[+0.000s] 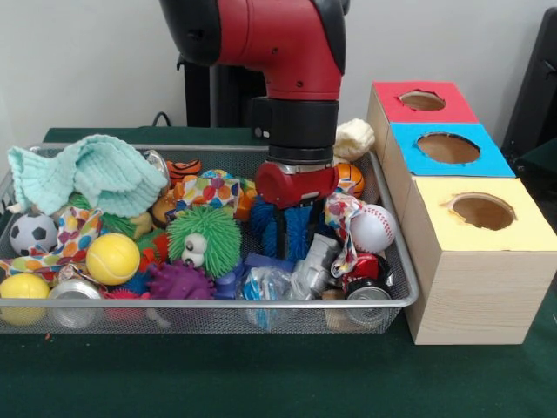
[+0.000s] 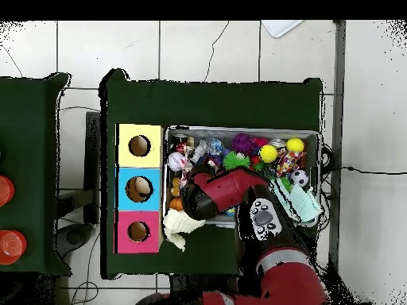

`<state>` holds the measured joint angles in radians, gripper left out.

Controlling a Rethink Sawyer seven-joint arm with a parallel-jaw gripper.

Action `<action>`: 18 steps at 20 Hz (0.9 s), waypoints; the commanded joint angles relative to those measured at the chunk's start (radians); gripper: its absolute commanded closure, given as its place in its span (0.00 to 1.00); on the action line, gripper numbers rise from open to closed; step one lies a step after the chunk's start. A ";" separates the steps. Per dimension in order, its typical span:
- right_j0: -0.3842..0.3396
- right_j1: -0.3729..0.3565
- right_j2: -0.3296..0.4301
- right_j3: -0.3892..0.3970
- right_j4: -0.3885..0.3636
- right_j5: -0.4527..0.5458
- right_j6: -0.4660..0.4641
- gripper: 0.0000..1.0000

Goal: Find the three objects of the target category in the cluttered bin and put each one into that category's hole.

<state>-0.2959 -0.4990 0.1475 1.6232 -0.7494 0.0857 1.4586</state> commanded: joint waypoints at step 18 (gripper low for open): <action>0.061 -0.072 -0.010 -0.094 -0.151 -0.119 0.080 0.00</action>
<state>-0.2035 -0.5653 0.0830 1.5677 -0.8542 0.0487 1.4588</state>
